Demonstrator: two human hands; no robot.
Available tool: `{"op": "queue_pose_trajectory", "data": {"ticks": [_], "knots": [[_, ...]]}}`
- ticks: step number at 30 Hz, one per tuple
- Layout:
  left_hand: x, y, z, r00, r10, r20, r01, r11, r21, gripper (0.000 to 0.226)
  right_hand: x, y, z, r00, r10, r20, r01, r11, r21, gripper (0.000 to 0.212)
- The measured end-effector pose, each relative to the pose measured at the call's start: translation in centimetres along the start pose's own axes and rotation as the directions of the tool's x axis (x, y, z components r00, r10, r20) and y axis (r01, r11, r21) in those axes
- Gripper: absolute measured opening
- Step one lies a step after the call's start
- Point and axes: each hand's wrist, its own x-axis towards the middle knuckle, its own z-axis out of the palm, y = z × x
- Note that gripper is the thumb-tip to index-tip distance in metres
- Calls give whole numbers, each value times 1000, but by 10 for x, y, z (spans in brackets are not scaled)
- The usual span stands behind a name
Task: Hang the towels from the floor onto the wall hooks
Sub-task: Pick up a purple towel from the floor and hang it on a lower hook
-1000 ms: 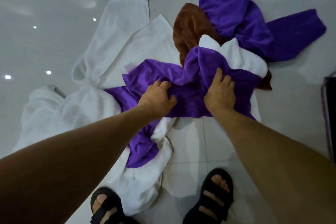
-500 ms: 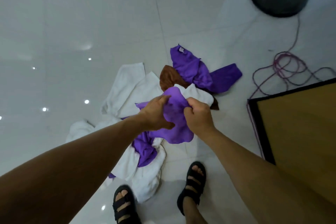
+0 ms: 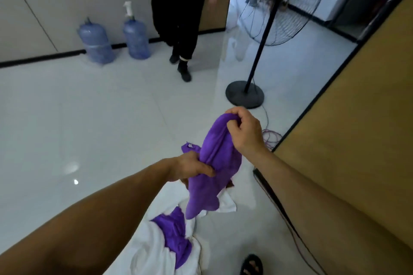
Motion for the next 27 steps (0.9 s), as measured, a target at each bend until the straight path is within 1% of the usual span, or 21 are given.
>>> {"op": "queue_pose_trajectory", "data": {"ticks": [2, 3, 5, 6, 8, 10, 11, 12, 13, 14, 15, 16, 17, 18, 19, 20, 22, 23, 25, 27], "knots": [[-28, 34, 3, 1000, 21, -4, -21, 1000, 3, 57, -2, -31, -27, 998, 0, -66, 0, 1000, 2, 27], [-40, 51, 6, 999, 48, -13, -48, 998, -26, 56, -4, -44, -41, 993, 9, -119, -7, 1000, 14, 28], [-63, 82, 14, 995, 97, -21, -99, 979, -176, 49, -9, -63, -69, 973, 57, -224, -47, 998, 49, 26], [-72, 96, 20, 993, 114, -18, -114, 958, -263, 44, -14, -69, -82, 964, 83, -255, -72, 996, 54, 25], [-90, 119, 33, 988, 156, -5, -145, 904, -402, 29, -29, -77, -106, 962, 125, -243, -118, 992, 43, 20], [-105, 139, 48, 977, 215, -6, -189, 845, -499, 22, -51, -81, -126, 965, 194, -176, -184, 980, 75, 20], [-112, 148, 55, 971, 239, -12, -208, 819, -534, 23, -63, -81, -134, 954, 258, -151, -244, 964, 102, 29], [-118, 157, 62, 966, 259, -22, -226, 795, -563, 25, -74, -80, -142, 931, 342, -130, -326, 937, 130, 46], [-125, 165, 69, 960, 277, -35, -244, 772, -587, 27, -85, -78, -149, 890, 445, -96, -426, 889, 169, 62], [-130, 171, 77, 954, 296, -44, -261, 751, -607, 29, -96, -76, -156, 833, 552, -28, -535, 818, 213, 73], [-136, 178, 84, 948, 314, -49, -275, 735, -620, 29, -107, -75, -163, 765, 640, 73, -635, 729, 257, 80], [-141, 184, 91, 943, 329, -47, -284, 727, -625, 28, -118, -72, -172, 699, 692, 181, -710, 639, 296, 85], [-148, 189, 100, 941, 337, -37, -285, 727, -624, 28, -128, -69, -181, 655, 706, 270, -751, 567, 338, 86], [-153, 194, 108, 940, 341, -24, -283, 736, -615, 29, -134, -65, -190, 641, 693, 331, -761, 520, 387, 85], [-158, 198, 117, 940, 342, -10, -279, 750, -600, 30, -140, -62, -200, 655, 654, 378, -748, 495, 442, 82], [-163, 202, 126, 940, 341, 7, -273, 765, -583, 31, -145, -60, -209, 686, 598, 413, -721, 488, 492, 75], [-170, 209, 143, 939, 342, 42, -261, 784, -563, 30, -154, -63, -227, 762, 473, 443, -645, 486, 590, 58], [-172, 213, 151, 939, 341, 48, -258, 788, -559, 27, -158, -67, -235, 787, 427, 445, -614, 482, 625, 51], [-173, 220, 166, 946, 321, 46, -247, 805, -540, 23, -167, -71, -252, 808, 381, 450, -588, 481, 650, 38], [-168, 223, 177, 962, 274, 24, -227, 842, -489, 24, -177, -72, -267, 831, 368, 417, -556, 528, 642, 26]]}}
